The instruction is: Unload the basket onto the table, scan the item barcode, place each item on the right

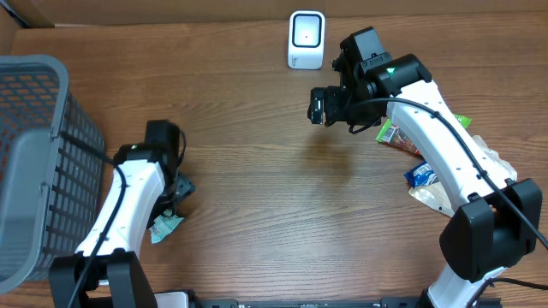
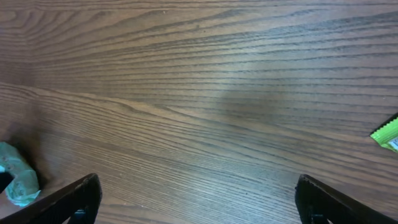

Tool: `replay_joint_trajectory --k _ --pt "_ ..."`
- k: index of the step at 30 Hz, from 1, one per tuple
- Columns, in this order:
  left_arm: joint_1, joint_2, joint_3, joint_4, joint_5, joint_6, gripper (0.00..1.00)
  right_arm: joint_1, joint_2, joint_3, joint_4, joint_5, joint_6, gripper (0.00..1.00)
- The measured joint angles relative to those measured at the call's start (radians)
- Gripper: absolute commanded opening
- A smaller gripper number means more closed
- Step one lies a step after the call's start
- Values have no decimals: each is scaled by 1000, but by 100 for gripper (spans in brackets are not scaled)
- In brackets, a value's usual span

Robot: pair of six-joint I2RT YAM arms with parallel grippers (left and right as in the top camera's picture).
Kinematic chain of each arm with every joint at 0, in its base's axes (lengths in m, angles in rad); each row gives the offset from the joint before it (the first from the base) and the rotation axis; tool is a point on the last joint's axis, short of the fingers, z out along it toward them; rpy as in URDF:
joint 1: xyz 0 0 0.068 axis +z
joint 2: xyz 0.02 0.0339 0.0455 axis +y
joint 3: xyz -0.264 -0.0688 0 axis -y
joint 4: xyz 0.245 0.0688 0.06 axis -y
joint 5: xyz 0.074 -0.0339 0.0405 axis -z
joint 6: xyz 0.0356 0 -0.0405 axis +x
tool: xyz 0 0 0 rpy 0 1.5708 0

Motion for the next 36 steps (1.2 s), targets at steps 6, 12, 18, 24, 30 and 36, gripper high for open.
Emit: replay_joint_trajectory --k 6,12,18,24,30,36 --pt "58 2 -106 187 -18 18 51 0 0 0 10 0 0 100" --pt "58 0 -175 297 -35 42 4 0 0 0 8 0 0 100" --pt "52 -1 -176 349 11 156 4 0 0 0 8 3 0 100" --pt "-62 -3 -123 402 272 404 4 0 0 0 10 3 0 100" --pt "-261 2 21 476 410 481 5 0 0 0 12 3 0 100" --pt "-422 1 64 575 450 448 45 0 0 0 0 3 0 100"
